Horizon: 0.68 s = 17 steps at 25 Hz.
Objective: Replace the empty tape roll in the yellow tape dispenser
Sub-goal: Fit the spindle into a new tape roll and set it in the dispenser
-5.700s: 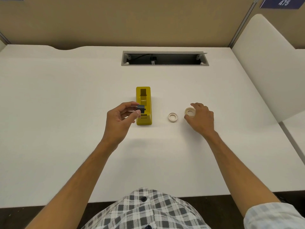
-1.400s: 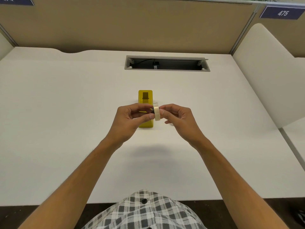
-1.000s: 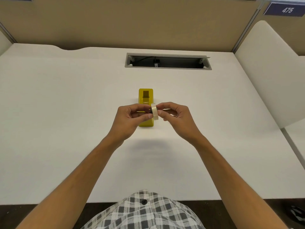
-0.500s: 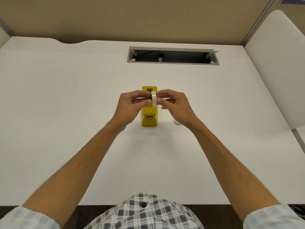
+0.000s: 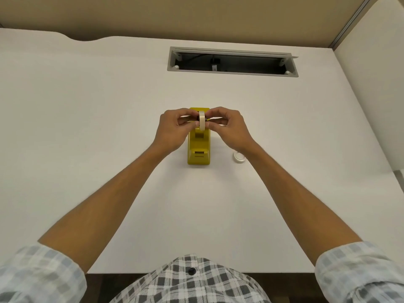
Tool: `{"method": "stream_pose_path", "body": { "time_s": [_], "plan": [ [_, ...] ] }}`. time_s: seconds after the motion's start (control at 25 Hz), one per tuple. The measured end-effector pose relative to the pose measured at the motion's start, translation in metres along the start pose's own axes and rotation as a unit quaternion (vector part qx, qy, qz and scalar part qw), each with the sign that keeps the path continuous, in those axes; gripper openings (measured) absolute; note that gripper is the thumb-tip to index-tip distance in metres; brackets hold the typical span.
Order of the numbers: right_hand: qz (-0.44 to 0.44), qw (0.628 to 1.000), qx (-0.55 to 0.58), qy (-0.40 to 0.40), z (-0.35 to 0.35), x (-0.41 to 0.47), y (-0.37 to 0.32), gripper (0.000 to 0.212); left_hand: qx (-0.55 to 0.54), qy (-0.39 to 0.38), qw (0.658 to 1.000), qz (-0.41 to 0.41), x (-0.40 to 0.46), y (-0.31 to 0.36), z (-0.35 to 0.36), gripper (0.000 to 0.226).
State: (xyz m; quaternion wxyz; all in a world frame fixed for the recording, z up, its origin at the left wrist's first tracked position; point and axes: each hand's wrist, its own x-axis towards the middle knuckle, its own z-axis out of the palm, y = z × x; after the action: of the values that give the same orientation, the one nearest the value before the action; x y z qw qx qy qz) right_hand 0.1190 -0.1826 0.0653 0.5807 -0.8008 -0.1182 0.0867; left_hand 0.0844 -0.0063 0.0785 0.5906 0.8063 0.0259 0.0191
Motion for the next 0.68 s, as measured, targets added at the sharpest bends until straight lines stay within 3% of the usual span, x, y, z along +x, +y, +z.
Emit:
{"method": "stream_pose_path", "body": {
  "time_s": [0.24,0.68],
  "plan": [
    [-0.009,0.998,-0.057,0.012,0.006,0.006,0.006,0.014,0.139,0.033,0.99,0.004,0.005,-0.015,0.001,0.028],
    [-0.015,0.994,-0.1,0.042,0.009,0.011,0.015,0.015,0.148,0.044,0.987,0.04,0.011,-0.022,0.008,0.027]
  ]
}}
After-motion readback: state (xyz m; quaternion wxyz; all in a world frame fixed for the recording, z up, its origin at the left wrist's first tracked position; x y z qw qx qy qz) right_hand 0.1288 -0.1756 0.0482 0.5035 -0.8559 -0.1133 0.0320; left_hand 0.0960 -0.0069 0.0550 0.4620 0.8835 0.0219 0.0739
